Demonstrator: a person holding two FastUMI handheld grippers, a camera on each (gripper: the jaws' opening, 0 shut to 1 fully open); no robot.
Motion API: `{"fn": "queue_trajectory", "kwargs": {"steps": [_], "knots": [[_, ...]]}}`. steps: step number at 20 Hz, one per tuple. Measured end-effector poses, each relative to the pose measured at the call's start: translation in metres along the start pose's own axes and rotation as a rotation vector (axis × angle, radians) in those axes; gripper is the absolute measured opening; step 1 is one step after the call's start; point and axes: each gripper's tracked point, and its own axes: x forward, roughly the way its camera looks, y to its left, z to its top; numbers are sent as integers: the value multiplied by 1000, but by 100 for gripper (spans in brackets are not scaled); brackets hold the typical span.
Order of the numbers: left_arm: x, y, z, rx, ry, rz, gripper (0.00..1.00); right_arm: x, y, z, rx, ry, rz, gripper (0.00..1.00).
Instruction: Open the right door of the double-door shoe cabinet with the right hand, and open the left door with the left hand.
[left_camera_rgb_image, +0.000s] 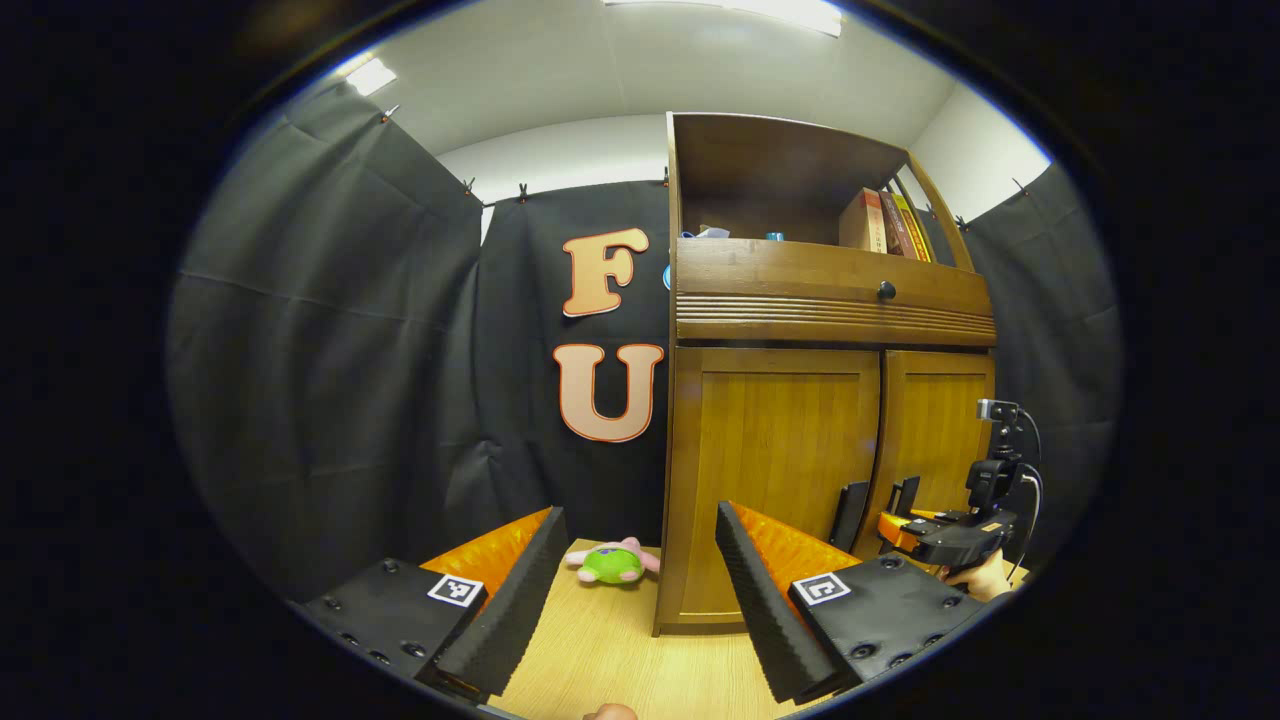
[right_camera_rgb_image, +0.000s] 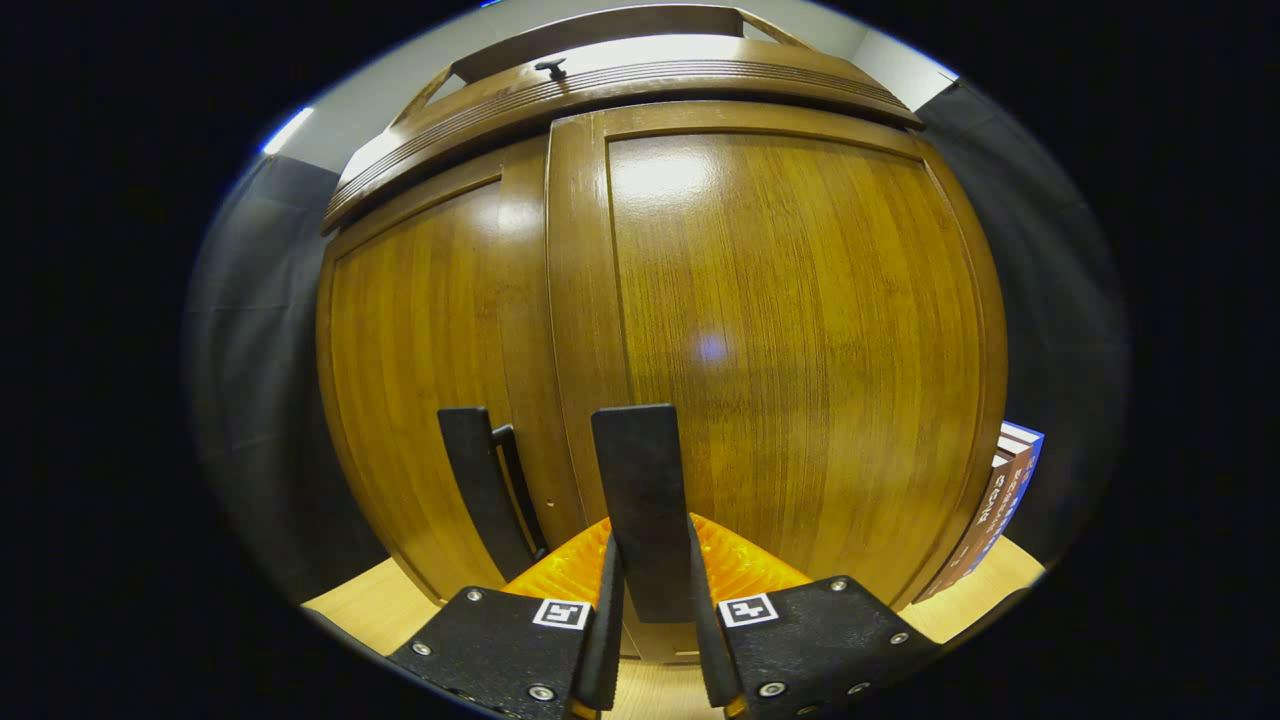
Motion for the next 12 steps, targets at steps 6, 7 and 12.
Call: {"fn": "queue_trajectory", "kwargs": {"steps": [6, 7, 12], "knots": [[-9, -12, 4, -2, -6, -17, 95, -45, -5, -3, 36, 17, 43, 31], [-10, -17, 4, -2, -5, -26, 95, -51, -7, -3, 29, 16, 49, 31], [-17, -31, 4, 7, -4, -53, 95, -90, -19, -3, 32, 5, 75, 31]]}}
